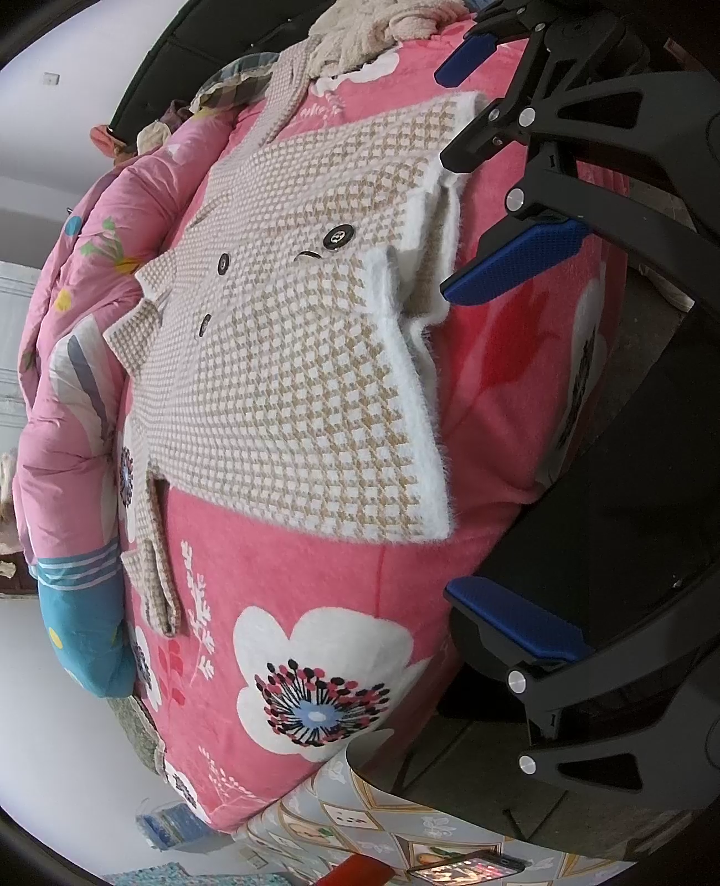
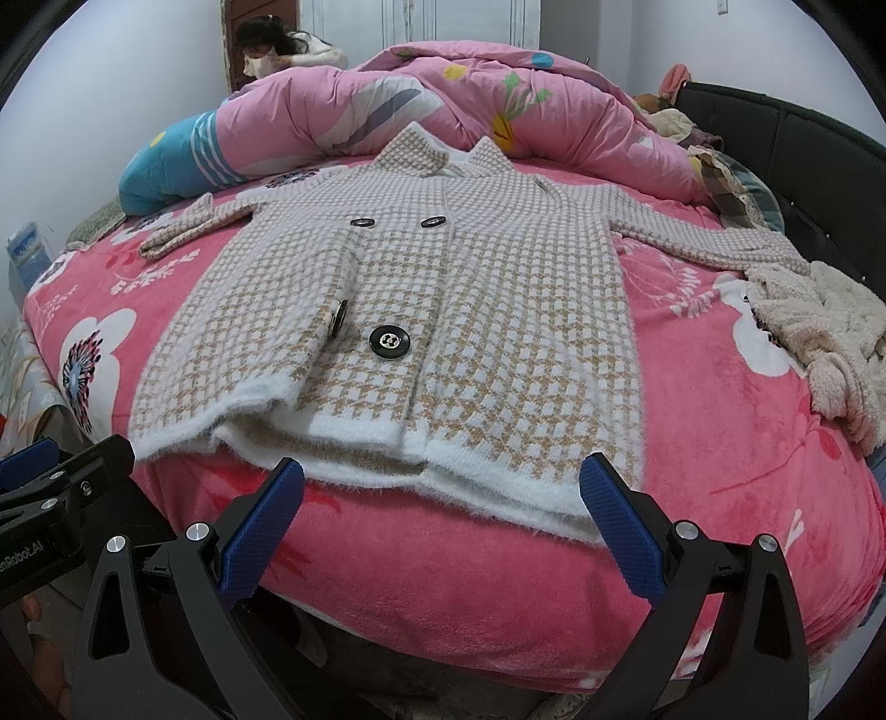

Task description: Fold large clothes

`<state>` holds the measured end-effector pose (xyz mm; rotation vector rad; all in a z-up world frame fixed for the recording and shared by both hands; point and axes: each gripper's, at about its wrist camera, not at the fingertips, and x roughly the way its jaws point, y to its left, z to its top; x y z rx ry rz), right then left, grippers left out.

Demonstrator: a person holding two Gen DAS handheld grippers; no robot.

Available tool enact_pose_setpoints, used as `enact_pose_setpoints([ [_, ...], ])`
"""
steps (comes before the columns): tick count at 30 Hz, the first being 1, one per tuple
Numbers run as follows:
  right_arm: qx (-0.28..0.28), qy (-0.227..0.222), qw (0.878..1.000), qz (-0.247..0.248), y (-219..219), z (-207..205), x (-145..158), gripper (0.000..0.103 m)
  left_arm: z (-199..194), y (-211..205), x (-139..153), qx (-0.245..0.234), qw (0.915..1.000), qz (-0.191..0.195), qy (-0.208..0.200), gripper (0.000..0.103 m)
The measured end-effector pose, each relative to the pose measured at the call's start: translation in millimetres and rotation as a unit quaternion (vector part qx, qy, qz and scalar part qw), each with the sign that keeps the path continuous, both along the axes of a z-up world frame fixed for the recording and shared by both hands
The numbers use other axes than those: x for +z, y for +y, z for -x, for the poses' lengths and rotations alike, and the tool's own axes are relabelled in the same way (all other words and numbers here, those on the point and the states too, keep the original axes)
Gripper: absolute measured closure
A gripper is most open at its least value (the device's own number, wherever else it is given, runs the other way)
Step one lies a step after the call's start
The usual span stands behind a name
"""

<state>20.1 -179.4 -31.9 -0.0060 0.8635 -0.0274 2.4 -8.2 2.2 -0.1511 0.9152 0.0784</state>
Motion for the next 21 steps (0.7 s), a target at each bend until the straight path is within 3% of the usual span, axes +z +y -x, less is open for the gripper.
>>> enact_pose_setpoints([
  [13,-0.001,0.004,1.0,-0.002,-2.3,-4.8,-6.8,0.006,-0.3,5.6,-9.8,0.005,0.9999,-0.008,0.004,0.008],
  [21,-0.006,-0.021,1.0,0.0,-17.0,-15.1,-1.2,0.006,-2.9,12.4,-18.0,0.017,0.9996,-0.024,0.003,0.008],
])
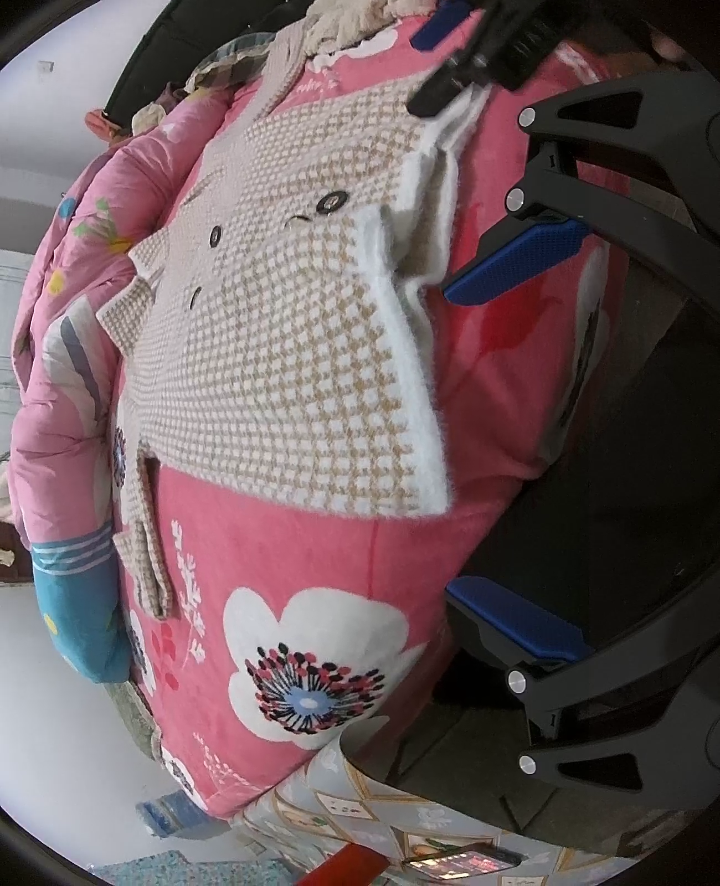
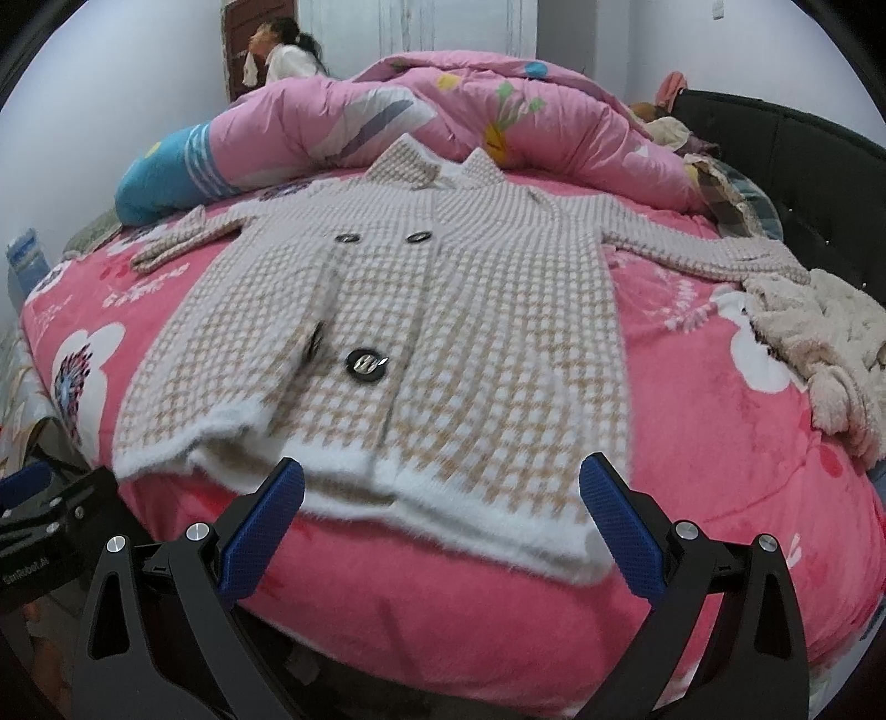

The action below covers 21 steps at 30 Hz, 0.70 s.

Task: Fold large clothes
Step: 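Lower the right tool to the coat's front edge and close on it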

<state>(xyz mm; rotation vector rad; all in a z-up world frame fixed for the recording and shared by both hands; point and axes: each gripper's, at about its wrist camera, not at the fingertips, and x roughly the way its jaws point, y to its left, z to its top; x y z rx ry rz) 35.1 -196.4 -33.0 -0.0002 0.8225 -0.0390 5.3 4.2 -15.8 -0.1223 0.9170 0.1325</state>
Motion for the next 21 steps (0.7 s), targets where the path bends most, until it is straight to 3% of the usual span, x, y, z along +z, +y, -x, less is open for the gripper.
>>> enact_pose_setpoints([
  [5,-0.017,-0.011,1.0,0.008,-20.2,-16.6,5.0,0.006,-5.0,14.6,5.9,0.006,0.9995,-0.002,-0.032,0.008],
  [9,-0.028,-0.012,1.0,0.006,-43.0,-29.5,5.5,0.006,-10.3,38.0,8.9,-0.006,0.9968,0.043,-0.067,0.008],
  [12,-0.025,-0.01,1.0,0.014,-55.8,-37.7,-0.5,0.006,-20.6,52.2,6.7,-0.003,0.996,0.056,-0.069,0.008],
  [17,-0.006,0.034,0.999,0.004,-77.2,-58.6,-24.9,0.006,-46.3,68.3,-5.8,-0.01,0.9939,0.093,-0.057,0.008],
  [21,0.001,0.081,0.995,-0.055,-99.0,-69.8,-47.6,0.006,-65.9,72.3,-19.6,-0.023,0.9895,0.128,-0.062,0.008],
])
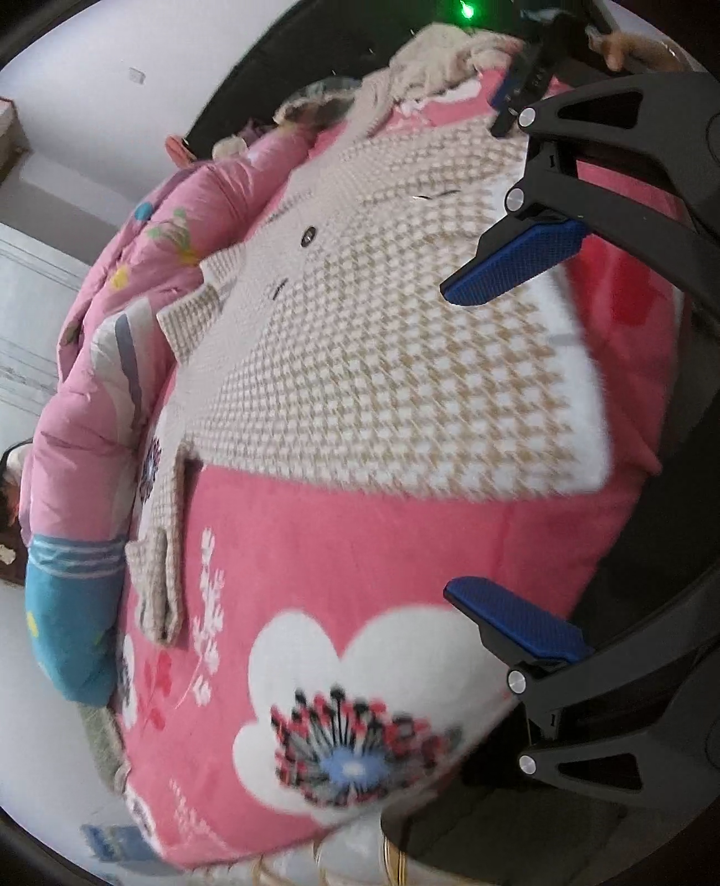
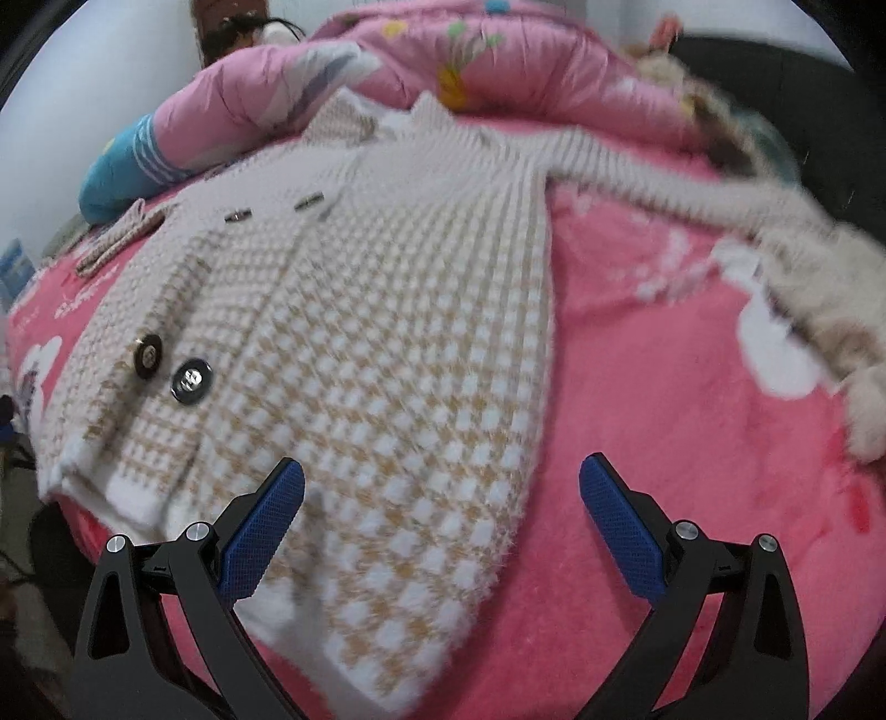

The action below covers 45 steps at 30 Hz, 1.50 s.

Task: Fold large clothes
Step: 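Lower the right tool to the coat's front edge and close on it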

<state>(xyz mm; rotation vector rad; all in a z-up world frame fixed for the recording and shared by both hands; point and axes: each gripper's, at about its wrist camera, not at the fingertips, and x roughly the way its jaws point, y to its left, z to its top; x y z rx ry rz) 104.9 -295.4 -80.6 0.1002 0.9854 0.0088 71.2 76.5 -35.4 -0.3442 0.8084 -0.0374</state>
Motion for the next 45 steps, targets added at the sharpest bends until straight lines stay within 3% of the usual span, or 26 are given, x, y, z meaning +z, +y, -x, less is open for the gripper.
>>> enact_pose_setpoints([
  [3,-0.002,0.005,0.997,-0.082,-23.1,1.7,-3.9,0.006,-19.4,-5.5,-9.5,-0.015,0.9998,0.001,0.013,0.008],
  [8,0.015,0.015,0.985,-0.169,-49.5,2.9,1.6,0.007,-32.1,-19.1,-7.6,-0.047,0.9988,-0.013,-0.002,0.009],
  [10,0.026,0.023,0.98,-0.197,-55.6,2.5,1.2,0.02,-35.0,-22.2,-9.1,-0.064,0.9979,-0.006,-0.001,0.029],
  [11,0.029,0.032,0.977,-0.21,-57.8,1.1,-0.8,0.023,-37.4,-23.4,-11.3,-0.073,0.9973,0.0,0.006,0.033],
  [13,0.032,0.045,0.974,-0.219,-56.8,-3.9,-5.6,0.034,-43.7,-23.6,-17.2,-0.076,0.997,0.006,0.016,0.04],
  [15,0.03,0.056,0.975,-0.212,-54.4,-15.4,-11.6,0.04,-53.3,-21.1,-24.0,-0.072,0.9969,0.016,0.028,0.045],
  [19,0.031,0.052,0.975,-0.215,-51.6,-37.8,-18.2,0.046,-72.1,-11.1,-30.7,-0.065,0.9964,0.047,0.027,0.046],
  [24,0.024,0.058,0.964,-0.259,-63.0,-42.5,-24.4,0.059,-79.1,1.1,-35.9,-0.07,0.9928,0.09,0.037,0.052],
  [28,0.031,0.08,0.948,-0.308,-68.2,-16.6,-30.1,0.07,-55.5,5.5,-33.5,-0.076,0.9908,0.102,0.046,0.054],
  [32,0.03,0.077,0.945,-0.318,-70.4,-2.7,-31.7,0.071,-32.9,11.9,-21.0,-0.05,0.9947,0.086,0.024,0.051],
  [34,0.028,0.077,0.944,-0.319,-68.9,-6.1,-33.6,0.071,-33.3,13.6,-20.7,-0.035,0.997,0.065,0.023,0.043],
  [40,0.031,0.067,0.943,-0.326,-65.5,-23.4,-37.0,0.07,-61.2,15.2,-39.6,-0.029,0.9969,0.06,0.044,0.044],
  [45,0.047,0.068,0.937,-0.34,-64.2,-3.9,-36.2,0.07,-45.8,8.0,-39.2,-0.05,0.9948,0.081,0.038,0.05],
])
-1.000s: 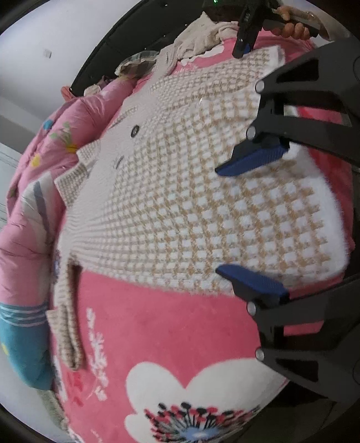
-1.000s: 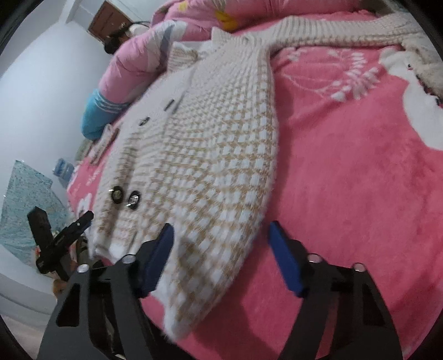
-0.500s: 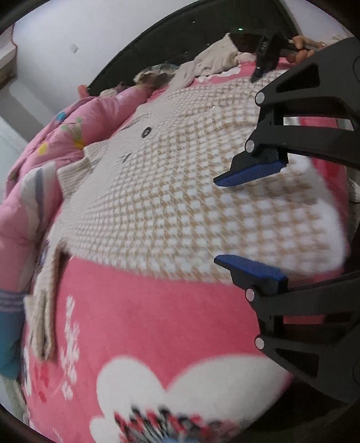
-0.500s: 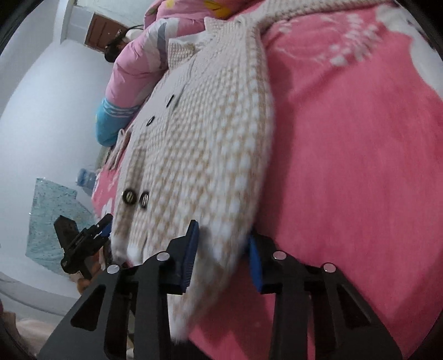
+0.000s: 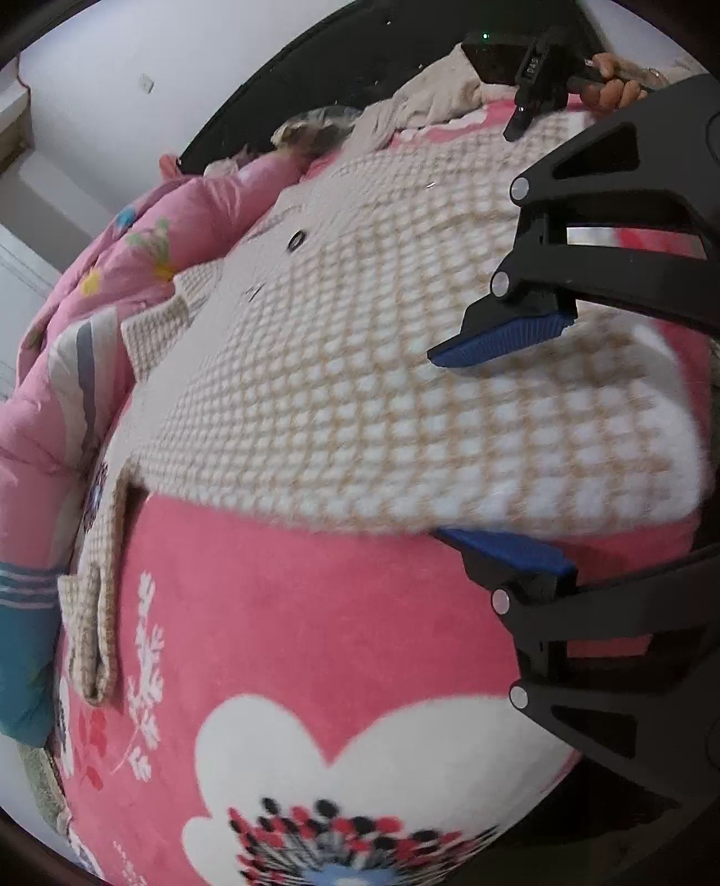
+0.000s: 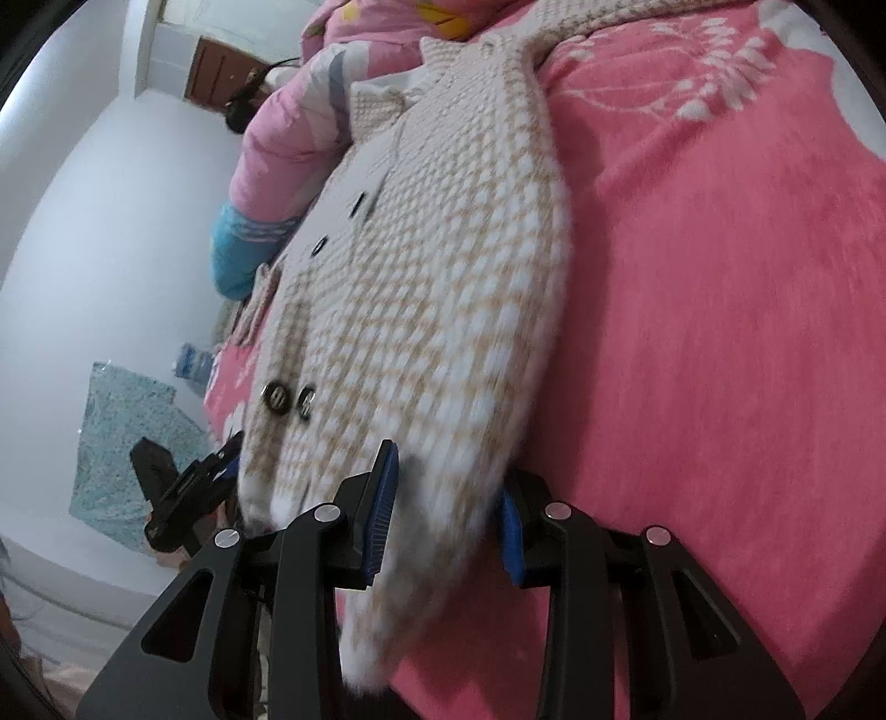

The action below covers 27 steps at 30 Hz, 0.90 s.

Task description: Fold large clothes

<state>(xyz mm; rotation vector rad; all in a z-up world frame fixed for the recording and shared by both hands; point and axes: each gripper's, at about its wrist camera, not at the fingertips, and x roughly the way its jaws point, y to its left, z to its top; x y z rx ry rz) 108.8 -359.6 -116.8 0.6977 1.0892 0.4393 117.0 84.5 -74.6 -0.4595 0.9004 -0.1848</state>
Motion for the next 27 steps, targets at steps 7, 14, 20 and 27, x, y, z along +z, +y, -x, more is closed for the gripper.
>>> enact_pose_setpoints([
  [7,0.011,-0.005,0.999,0.035,15.6,-6.4,1.7,0.086,-8.7,6.1,-10.3,0.039,0.9992,-0.001,0.012,0.072],
  [14,-0.004,-0.1,0.994,0.053,16.3,2.5,72.6,0.095,9.4,-4.9,45.1,0.039,0.9931,-0.107,-0.026,0.095],
  [20,-0.003,-0.173,0.984,0.049,2.8,23.2,132.3,0.095,44.8,-0.8,94.0,0.025,0.9911,-0.114,-0.064,0.096],
  [27,0.029,-0.171,0.984,0.043,-20.7,86.8,146.2,0.095,120.3,1.9,109.4,0.001,0.9917,-0.116,-0.056,0.096],
])
